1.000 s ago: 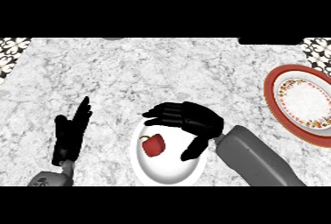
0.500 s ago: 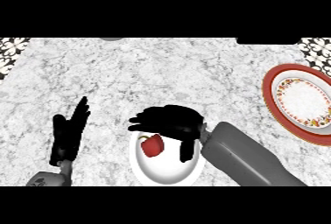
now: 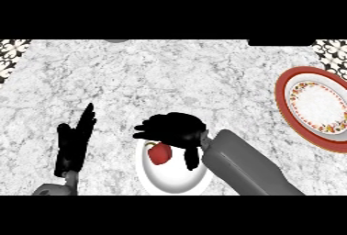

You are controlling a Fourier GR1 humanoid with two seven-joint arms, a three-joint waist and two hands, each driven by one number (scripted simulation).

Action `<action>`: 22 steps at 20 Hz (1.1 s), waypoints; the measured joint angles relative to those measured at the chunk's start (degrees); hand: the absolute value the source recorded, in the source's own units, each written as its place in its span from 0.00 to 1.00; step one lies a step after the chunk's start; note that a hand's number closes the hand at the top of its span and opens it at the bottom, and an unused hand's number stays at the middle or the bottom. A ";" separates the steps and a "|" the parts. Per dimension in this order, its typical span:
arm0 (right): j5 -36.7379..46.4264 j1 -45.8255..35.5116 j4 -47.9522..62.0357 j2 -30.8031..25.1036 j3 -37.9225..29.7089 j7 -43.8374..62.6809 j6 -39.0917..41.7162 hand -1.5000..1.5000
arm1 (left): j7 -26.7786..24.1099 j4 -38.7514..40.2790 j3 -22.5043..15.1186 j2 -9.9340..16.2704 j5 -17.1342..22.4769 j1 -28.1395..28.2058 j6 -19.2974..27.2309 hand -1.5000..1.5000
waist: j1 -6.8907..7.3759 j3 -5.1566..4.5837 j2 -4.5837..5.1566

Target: Pick the bell pepper from the plate and place it in the plate

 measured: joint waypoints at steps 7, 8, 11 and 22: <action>7.14 2.22 2.73 3.47 -2.09 -2.65 0.91 0.00 | 1.72 -1.09 1.73 -0.42 -1.17 -0.56 -1.43 0.50 | -0.01 0.00 0.02; 7.98 2.42 2.92 4.03 -2.50 -2.66 1.31 0.00 | 1.13 -1.29 2.02 -0.40 -1.09 0.27 -1.94 0.50 | 0.00 0.01 0.01; 9.80 3.97 2.08 5.15 -3.07 -2.48 2.41 0.00 | 1.11 -0.64 3.28 -0.54 -1.18 -0.27 -2.91 0.50 | -0.05 0.00 0.01; 9.22 0.42 9.81 6.86 -1.32 -2.85 -2.03 1.00 | 0.97 -1.14 3.32 -3.30 -4.23 0.47 -2.82 0.50 | 0.31 0.01 0.07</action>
